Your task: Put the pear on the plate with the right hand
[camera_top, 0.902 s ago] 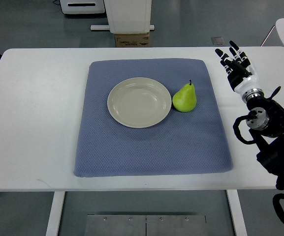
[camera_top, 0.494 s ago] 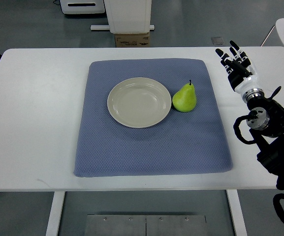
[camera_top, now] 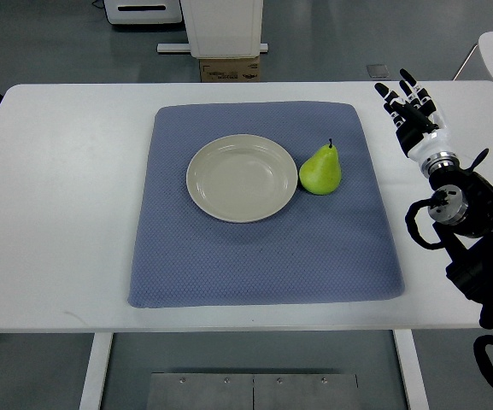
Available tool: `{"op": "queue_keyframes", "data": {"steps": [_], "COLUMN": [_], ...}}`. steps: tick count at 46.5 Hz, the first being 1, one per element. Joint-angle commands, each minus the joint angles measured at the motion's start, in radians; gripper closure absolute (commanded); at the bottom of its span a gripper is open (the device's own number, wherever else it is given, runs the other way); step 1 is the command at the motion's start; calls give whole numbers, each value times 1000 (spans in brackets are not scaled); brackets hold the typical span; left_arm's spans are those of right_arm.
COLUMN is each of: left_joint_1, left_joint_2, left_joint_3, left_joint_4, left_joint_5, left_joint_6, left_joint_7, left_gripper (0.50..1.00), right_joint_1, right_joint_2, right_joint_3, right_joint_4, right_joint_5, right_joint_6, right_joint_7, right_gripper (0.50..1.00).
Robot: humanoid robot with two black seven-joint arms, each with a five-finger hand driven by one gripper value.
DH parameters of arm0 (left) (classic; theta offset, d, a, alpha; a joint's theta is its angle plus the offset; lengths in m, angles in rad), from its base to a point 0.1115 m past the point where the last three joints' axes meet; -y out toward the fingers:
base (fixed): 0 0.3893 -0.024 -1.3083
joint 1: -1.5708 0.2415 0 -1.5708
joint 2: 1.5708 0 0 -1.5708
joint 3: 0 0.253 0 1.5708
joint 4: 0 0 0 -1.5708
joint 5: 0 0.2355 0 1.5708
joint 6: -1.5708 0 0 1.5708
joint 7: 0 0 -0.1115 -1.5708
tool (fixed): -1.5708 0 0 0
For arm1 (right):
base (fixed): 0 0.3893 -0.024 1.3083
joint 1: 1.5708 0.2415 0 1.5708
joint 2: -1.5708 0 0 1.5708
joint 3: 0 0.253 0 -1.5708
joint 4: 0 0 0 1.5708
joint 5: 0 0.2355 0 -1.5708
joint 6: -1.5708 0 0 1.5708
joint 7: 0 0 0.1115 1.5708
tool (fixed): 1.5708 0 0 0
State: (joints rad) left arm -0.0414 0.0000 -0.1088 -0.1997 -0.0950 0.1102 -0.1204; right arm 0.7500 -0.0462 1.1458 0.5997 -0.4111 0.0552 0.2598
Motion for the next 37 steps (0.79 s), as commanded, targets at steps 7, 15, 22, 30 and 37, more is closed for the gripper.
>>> {"op": "queue_keyframes", "data": {"steps": [7, 15, 22, 30, 37], "left_joint_1": [0, 0, 0, 0, 0], "left_joint_2": [0, 0, 0, 0, 0], "left_joint_3": [1, 0, 0, 0, 0], "left_joint_4": [0, 0, 0, 0, 0], "left_joint_5": [0, 0, 0, 0, 0], "left_joint_6": [0, 0, 0, 0, 0], "left_joint_7": [1, -1, -1, -1, 1], "left_gripper": [500, 500, 500, 500, 500], "right_joint_1": [5, 5, 0, -3, -3], "right_joint_2": [6, 8, 5, -26, -37], "right_joint_3": [-1, -1, -17, -75, -89], "right_joint_4": [-1, -1, -1, -4, -4], "right_joint_5": [0, 0, 2, 3, 3], "right_joint_6": [-5, -5, 3, 37, 37], "right_joint_7": [70, 65, 59, 7, 10], "right_gripper": [500, 500, 500, 500, 500]}}
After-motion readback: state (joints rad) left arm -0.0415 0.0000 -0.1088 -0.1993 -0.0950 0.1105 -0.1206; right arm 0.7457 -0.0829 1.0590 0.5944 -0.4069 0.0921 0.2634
